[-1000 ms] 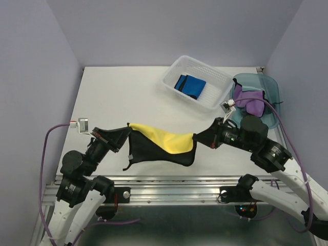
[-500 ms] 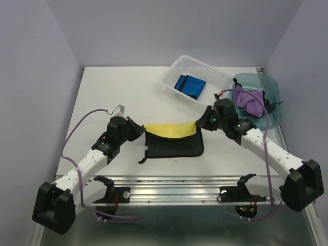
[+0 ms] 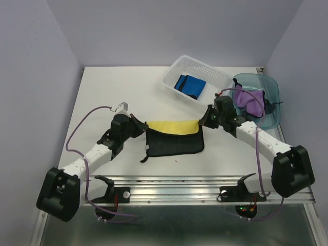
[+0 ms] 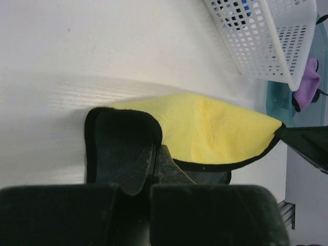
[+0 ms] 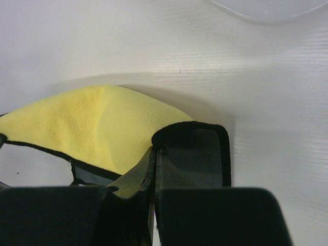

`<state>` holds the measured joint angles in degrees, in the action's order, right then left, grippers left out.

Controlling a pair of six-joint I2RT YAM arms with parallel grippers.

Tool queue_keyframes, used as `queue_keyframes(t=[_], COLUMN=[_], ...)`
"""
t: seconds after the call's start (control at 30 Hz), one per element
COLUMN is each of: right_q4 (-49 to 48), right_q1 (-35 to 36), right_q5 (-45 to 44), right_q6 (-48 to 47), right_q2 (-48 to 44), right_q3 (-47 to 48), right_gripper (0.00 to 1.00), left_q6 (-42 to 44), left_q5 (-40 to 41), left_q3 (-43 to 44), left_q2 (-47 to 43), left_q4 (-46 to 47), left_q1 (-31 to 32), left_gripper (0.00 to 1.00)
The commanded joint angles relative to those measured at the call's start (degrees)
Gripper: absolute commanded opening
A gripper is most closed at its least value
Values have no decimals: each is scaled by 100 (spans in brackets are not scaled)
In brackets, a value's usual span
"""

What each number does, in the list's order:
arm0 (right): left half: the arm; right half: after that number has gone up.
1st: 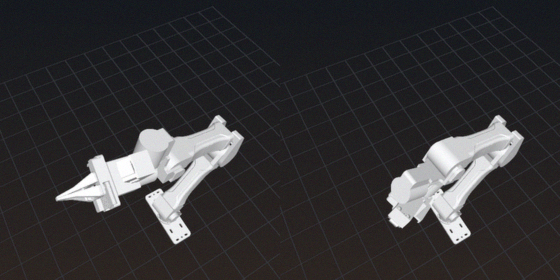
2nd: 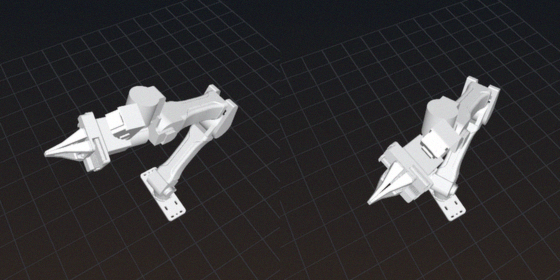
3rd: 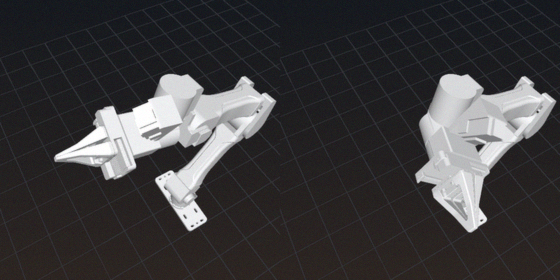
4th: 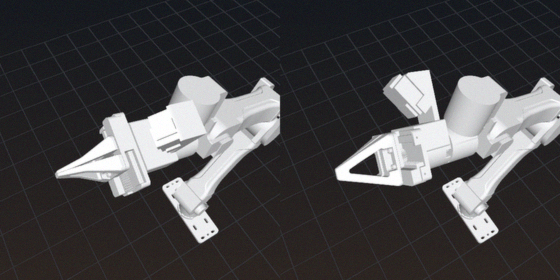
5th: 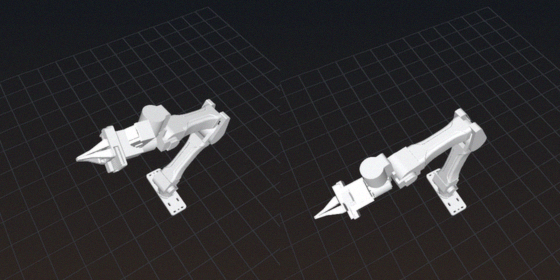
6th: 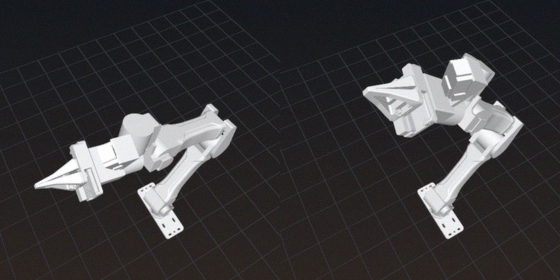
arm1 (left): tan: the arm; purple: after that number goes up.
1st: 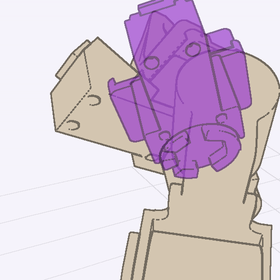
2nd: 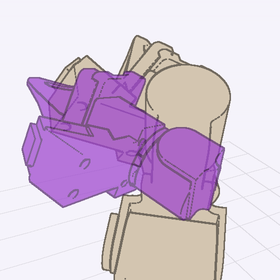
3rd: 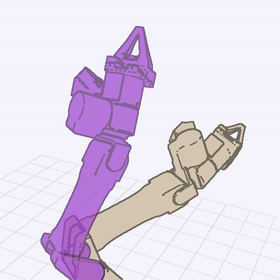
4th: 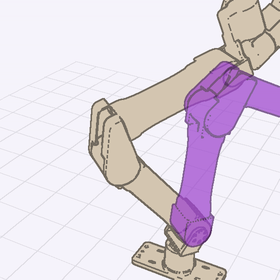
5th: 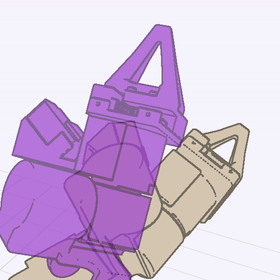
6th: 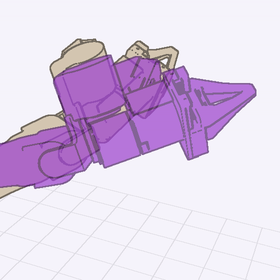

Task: Fold and stack the towels
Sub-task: Fold the towel

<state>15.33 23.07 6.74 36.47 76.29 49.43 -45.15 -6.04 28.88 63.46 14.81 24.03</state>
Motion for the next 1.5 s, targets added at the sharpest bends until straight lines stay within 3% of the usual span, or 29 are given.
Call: queue_keyframes(t=[0.0, 0.17, 0.7, 1.2, 1.47], right_q4=[-215, -13, 593, 769, 410], right_q1=[-101, -127, -136, -145, -145], right_q5=[72, 345, 2, 169, 293], right_q6=[-245, -342, -606, -773, -747], right_q2=[122, 255, 342, 378, 509], right_q3=[207, 190, 32, -293, -601], right_gripper=[1, 1, 1, 1, 1], left_q6=[-38, -205, -627, -671, -680], left_q5=[-116, -64, 156, 51, 86], left_q3=[-453, -823, -1280, -1447, -1500], left_q2=[-229, -343, -132, -97, 113], left_q4=[382, 435, 444, 242, 418], left_q1=[31, 250, 611, 647, 708], left_gripper=[0, 0, 0, 0, 0])
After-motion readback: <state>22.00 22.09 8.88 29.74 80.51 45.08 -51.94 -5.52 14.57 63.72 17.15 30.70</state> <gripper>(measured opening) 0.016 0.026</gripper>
